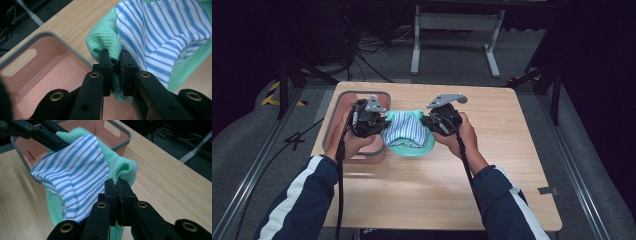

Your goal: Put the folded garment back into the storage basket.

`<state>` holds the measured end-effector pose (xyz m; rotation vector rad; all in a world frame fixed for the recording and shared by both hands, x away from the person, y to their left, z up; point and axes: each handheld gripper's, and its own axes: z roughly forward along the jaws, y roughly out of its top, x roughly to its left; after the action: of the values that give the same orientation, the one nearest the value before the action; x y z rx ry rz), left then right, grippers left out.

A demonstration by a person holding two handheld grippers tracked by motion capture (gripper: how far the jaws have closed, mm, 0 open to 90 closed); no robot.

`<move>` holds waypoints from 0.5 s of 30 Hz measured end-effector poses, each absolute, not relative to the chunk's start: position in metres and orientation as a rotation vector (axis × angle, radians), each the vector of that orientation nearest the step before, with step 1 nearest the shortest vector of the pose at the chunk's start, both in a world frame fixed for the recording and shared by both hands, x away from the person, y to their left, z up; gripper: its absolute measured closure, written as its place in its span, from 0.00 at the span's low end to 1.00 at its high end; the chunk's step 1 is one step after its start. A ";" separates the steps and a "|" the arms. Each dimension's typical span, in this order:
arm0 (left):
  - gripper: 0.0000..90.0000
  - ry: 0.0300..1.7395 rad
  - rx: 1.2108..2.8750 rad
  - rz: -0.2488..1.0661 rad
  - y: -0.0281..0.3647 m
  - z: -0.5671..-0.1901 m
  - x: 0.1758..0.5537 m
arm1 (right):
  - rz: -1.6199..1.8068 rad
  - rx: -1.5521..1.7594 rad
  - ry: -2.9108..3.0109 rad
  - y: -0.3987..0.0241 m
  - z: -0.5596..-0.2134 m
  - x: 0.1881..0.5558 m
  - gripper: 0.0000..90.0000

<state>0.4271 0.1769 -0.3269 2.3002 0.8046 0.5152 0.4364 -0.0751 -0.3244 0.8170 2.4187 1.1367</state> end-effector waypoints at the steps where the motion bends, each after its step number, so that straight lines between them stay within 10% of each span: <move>1: 0.91 0.814 2.294 0.520 0.181 -0.326 0.427 | 1.134 0.816 2.421 -0.071 -0.323 0.437 0.97; 15: 0.91 0.887 2.275 0.578 0.226 -0.311 0.421 | 1.188 0.753 2.456 -0.026 -0.314 0.447 0.97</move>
<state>0.4205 0.2265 -0.3109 2.2748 0.8866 0.5785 0.4470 -0.0259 -0.3135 0.7529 2.4559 1.1878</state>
